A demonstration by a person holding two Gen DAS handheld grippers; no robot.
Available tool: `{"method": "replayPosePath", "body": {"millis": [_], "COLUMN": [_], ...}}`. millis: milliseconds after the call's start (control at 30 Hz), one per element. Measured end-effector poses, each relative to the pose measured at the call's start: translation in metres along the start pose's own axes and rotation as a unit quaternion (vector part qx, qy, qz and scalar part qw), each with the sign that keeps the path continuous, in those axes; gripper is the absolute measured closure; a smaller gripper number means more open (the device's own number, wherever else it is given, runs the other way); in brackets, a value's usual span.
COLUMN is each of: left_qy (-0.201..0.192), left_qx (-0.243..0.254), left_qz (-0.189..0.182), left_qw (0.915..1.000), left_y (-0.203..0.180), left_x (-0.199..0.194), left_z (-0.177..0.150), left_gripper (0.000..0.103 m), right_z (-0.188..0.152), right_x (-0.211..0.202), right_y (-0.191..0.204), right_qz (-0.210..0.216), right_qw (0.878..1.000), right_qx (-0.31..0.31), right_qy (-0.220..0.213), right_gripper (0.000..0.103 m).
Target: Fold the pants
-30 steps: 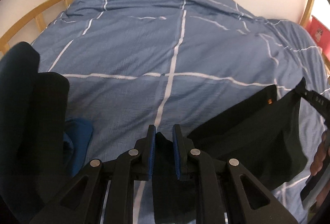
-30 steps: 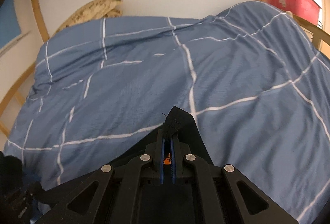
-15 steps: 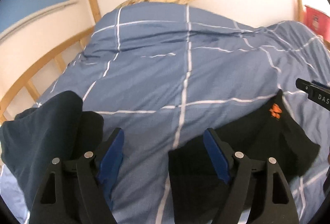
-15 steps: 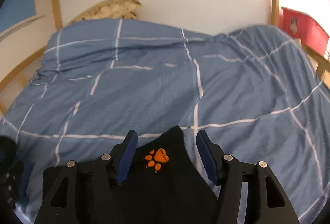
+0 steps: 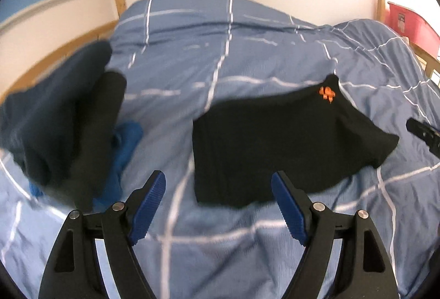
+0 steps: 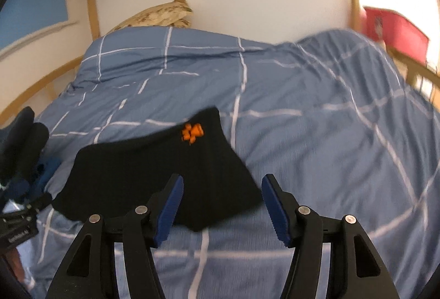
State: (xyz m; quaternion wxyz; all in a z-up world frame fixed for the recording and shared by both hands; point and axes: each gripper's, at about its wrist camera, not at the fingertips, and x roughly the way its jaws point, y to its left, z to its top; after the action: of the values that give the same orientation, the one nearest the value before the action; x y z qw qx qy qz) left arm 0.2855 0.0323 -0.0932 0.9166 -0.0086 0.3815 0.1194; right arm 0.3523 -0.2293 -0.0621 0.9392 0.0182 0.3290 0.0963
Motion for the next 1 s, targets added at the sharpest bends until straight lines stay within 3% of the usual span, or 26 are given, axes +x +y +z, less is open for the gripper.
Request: {"method": "replayPosePath", "body": {"millis": [233,333,600,767,1000], "left_qy": [0.036,0.038,0.013,-0.003,0.011], "left_qx": [0.011,-0.008,-0.048,-0.073,-0.127], "left_qz": [0.009,0.006,0.003,-0.025,-0.059], "left_qw": [0.9993,0.9992,0.9988,0.997,0.99], "left_y": [-0.014,-0.01,0.013,0.027,0.035], "left_x": [0.015,0.019,0.019,0.02,0.04], "left_z": [-0.031,-0.035,-0.032,-0.028,-0.021], "left_gripper": [0.024,0.024,0.024,0.024,0.027], "right_z": [-0.035,-0.04,-0.038,-0.035,-0.043], "right_x": [0.025,0.035,0.022,0.023,0.033], "right_y": [-0.025,-0.029,0.0,0.01,0.011], "right_qz": [0.021,0.021,0.007,0.019,0.012], "right_qw": [0.997,0.994,0.999,0.998,0.997], "right_qx": [0.068,0.092,0.034,0.044,0.065], "right_qy": [0.042,0.056,0.02,0.031,0.028], "right_gripper": [0.043,0.043,0.043,0.043,0.043]}}
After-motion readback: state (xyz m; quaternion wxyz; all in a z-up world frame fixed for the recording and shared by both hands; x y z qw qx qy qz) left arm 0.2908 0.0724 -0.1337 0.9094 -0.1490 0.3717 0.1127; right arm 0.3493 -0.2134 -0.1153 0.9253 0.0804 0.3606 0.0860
